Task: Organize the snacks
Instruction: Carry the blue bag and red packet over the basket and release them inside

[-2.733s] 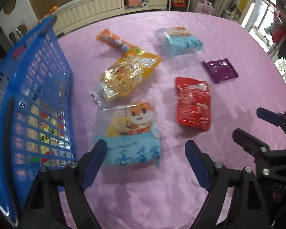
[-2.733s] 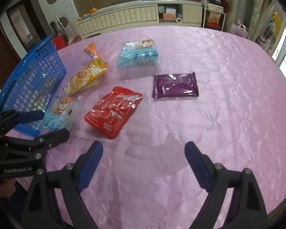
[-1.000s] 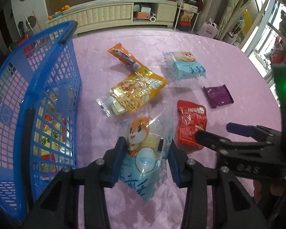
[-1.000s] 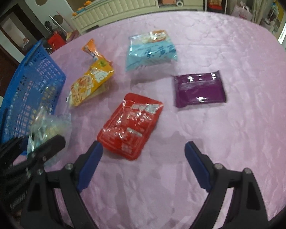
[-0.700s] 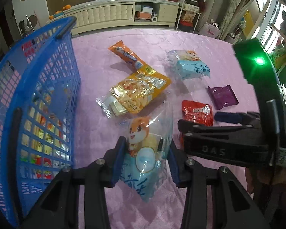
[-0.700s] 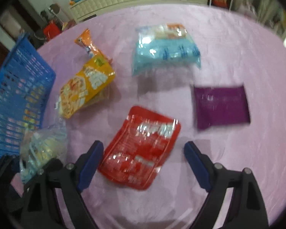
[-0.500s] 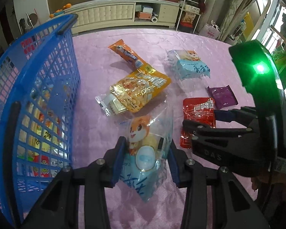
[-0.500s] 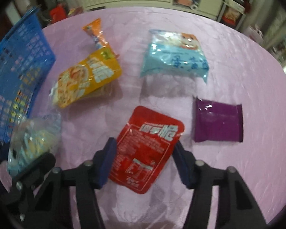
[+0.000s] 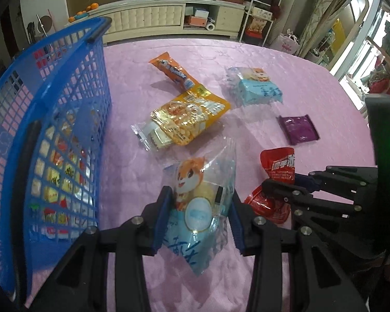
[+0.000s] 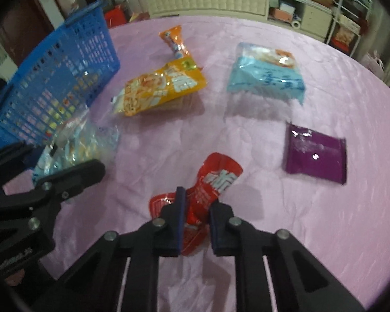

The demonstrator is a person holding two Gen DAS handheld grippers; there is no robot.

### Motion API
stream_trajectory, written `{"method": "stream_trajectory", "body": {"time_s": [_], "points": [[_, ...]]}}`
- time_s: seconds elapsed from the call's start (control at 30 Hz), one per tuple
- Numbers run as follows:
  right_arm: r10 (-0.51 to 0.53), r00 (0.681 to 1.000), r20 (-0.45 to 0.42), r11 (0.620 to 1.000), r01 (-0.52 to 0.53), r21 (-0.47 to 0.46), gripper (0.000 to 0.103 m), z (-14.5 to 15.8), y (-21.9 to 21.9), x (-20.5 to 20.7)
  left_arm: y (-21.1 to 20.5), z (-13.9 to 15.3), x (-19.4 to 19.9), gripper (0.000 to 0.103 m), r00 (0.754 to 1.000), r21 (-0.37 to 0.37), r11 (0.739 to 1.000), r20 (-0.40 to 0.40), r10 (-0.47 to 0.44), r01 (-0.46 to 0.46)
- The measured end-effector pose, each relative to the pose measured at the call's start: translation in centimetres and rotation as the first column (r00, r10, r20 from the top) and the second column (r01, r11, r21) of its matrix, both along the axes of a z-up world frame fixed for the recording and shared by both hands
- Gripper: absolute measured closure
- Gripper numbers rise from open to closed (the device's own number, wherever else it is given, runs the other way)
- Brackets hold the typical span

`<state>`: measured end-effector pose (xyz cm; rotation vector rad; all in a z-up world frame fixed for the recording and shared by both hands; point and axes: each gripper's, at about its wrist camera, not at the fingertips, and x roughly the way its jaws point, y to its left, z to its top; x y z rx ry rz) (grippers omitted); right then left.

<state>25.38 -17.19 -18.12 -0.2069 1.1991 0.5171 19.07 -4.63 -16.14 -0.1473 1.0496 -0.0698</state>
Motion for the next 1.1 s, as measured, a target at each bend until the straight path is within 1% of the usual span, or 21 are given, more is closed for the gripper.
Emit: {"method": "stream_trajectory", "body": {"time_s": [0.07,0.17,0.37,0.53,0.67,0.77,0.87,1.0,1.1], "points": [[-0.014,1.0,0.014,1.0,0.014,0.022,0.085,1.5,-0.6,-1.0,-0.2,0.8,-0.7,0.064,1.0,-0.007,1.0,0.006,0.0,0.0],[-0.028,0.999,0.045,0.998,0.025,0.057,0.085,4.6,-1.0,-2.6,-0.3,2.5,-2.1,0.064,0.999,-0.034,0.999,0.032,0.002,-0.001],[-0.012,0.988,0.157,0.996,-0.002,0.086,0.085,11.2,-1.1,-6.5,-0.3,7.3,-5.6,0.064,0.993,-0.03,1.0,0.119,0.004,0.0],[0.006,0.967,0.255,0.996,-0.028,0.082,0.084,15.5,-0.6,-9.0,0.3,11.1,-8.4,0.064,0.98,-0.004,1.0,0.2,0.001,0.0],[0.022,0.953,0.303,0.994,-0.053,0.094,0.085,17.3,0.2,-10.8,1.1,13.3,-10.5,0.064,0.969,0.025,1.0,0.247,-0.012,0.006],[0.035,0.943,0.331,0.992,-0.072,0.1,0.085,18.1,1.0,-11.6,2.0,14.2,-11.4,0.064,0.965,0.025,1.0,0.261,-0.014,0.008],[0.044,0.936,0.348,0.99,-0.087,0.109,0.085,18.8,2.0,-12.1,3.1,14.6,-12.1,0.064,0.962,0.041,0.999,0.274,-0.009,-0.002],[0.055,0.929,0.365,0.986,-0.107,0.126,0.085,19.6,3.4,-12.3,5.6,15.6,-12.7,0.064,0.958,0.036,0.999,0.287,0.01,-0.021],[0.068,0.925,0.374,0.983,-0.126,0.133,0.085,20.3,4.9,-12.1,7.5,16.3,-13.0,0.064,0.952,0.048,0.998,0.304,0.029,-0.046]]}}
